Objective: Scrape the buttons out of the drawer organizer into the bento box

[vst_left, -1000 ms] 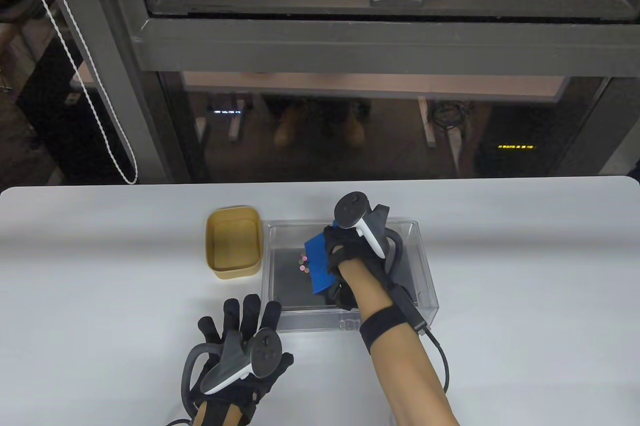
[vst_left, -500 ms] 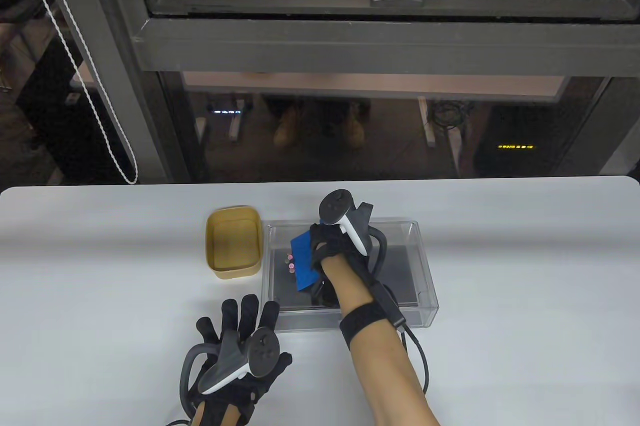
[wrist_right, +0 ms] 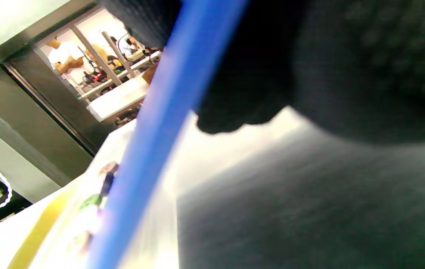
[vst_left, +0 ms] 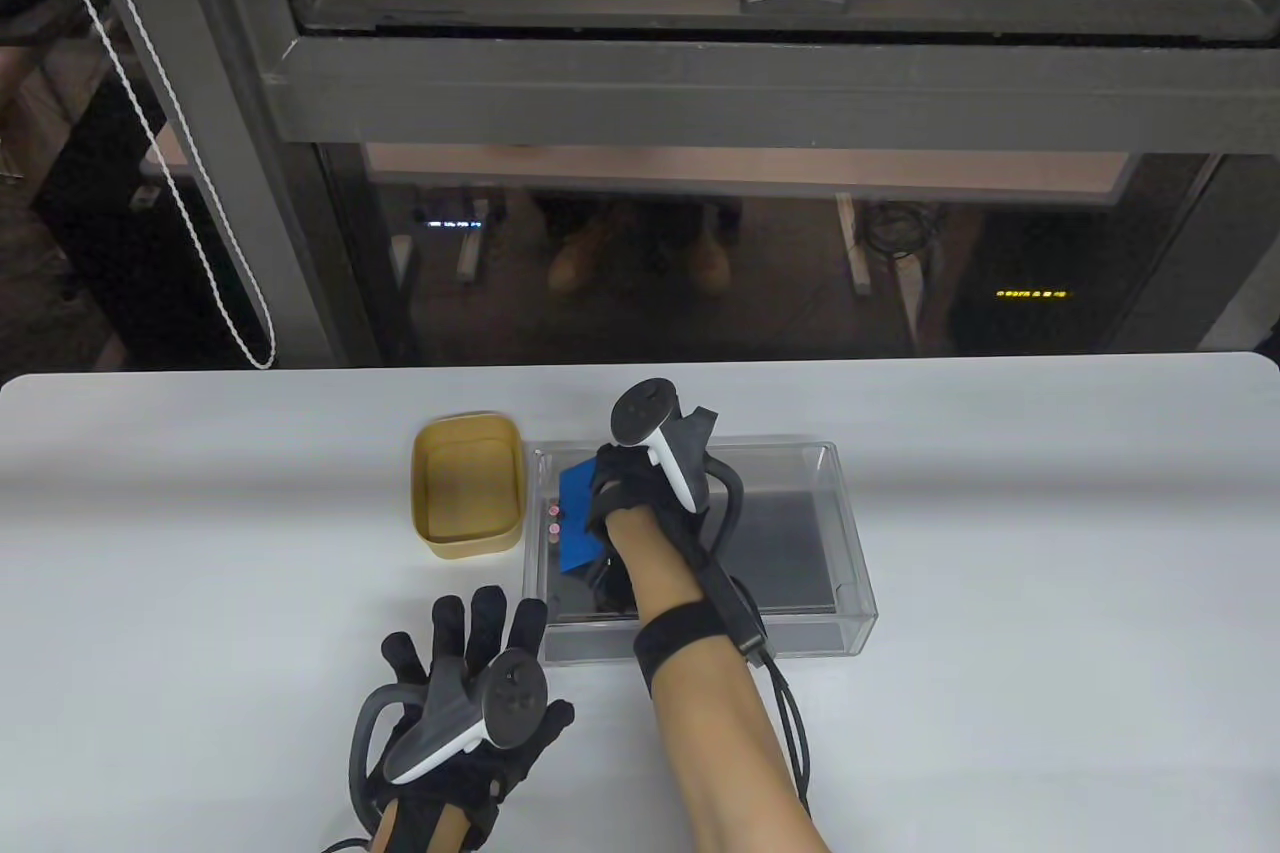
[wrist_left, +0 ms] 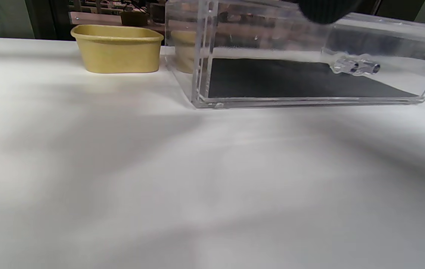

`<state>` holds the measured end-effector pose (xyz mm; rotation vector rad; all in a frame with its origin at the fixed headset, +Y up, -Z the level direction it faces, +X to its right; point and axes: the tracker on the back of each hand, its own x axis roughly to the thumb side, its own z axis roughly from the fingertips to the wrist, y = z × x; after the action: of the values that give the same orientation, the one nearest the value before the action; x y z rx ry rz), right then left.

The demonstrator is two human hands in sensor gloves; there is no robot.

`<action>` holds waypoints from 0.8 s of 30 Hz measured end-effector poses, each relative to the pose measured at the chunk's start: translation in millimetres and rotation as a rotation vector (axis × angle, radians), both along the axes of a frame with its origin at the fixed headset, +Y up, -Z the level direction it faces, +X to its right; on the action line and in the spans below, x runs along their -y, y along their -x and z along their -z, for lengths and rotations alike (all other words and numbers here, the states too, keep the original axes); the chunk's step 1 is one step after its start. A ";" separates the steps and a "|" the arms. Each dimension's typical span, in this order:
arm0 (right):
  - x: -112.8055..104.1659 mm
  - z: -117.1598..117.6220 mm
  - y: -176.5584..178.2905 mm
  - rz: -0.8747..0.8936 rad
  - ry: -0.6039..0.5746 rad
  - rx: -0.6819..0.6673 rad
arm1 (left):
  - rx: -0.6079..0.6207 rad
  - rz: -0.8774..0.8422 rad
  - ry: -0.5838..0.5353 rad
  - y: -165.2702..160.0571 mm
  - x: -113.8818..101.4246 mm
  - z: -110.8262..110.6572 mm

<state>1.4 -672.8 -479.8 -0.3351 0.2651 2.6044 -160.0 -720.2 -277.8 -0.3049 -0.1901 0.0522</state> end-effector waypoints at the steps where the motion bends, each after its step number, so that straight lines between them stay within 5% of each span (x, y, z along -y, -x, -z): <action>1: -0.4 0.1 0.7 -0.003 0.000 0.000 | -0.002 -0.003 0.006 1.1 0.8 0.4; 24: 6.3 -10.6 -9.8 0.096 0.021 0.007 | -0.037 -0.116 0.007 15.5 -4.3 5.6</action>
<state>11.2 -679.1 -469.2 -0.3300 0.2990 2.5070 -175.5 -715.9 -283.4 -0.2998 -0.1712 0.1727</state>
